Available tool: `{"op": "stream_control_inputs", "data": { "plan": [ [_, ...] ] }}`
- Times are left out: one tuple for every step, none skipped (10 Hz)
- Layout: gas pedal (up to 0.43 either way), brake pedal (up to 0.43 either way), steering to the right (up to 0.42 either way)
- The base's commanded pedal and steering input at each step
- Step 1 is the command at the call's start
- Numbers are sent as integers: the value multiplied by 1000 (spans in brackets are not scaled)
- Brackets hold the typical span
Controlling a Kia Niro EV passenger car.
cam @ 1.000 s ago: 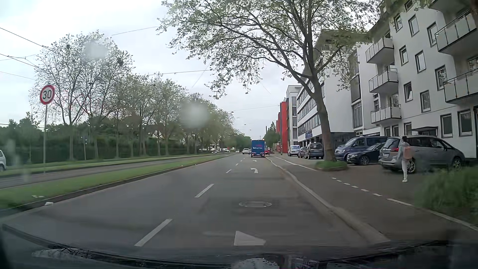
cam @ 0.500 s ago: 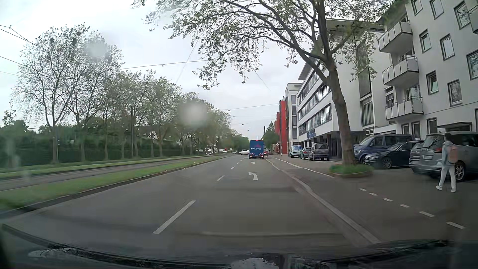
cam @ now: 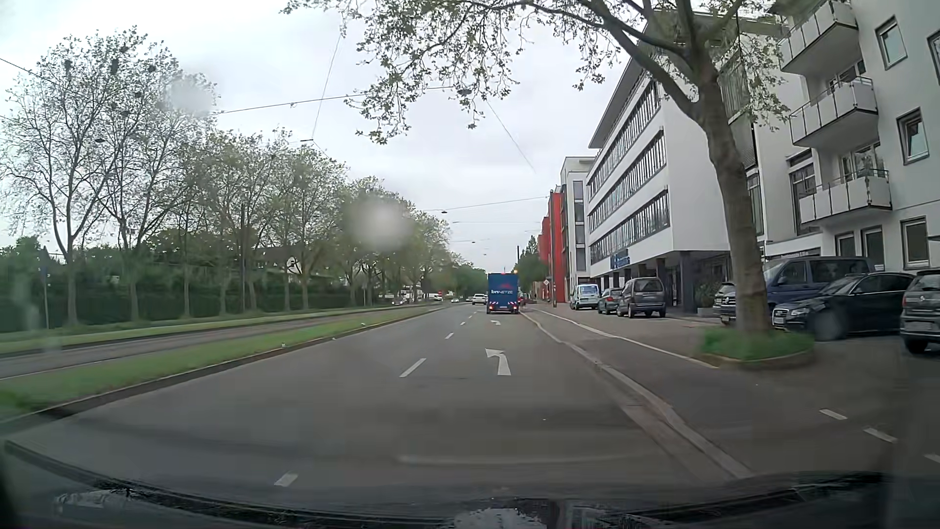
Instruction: Follow the waypoints while adhering to traffic rules and regulations
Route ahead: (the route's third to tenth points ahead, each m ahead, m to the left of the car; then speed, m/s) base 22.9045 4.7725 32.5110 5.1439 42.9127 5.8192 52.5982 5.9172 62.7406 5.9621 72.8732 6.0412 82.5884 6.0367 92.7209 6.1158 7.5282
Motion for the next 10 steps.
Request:
{"op": "stream_control_inputs", "data": {
  "plan": [
    [0, 0, 6],
    [0, 0, 6],
    [0, 0, 6],
    [0, 0, 6],
    [0, 0, 6],
    [0, 0, 6],
    [0, 0, 6],
    [0, 0, 6],
    [0, 0, 6],
    [0, 0, 6]
  ]
}}
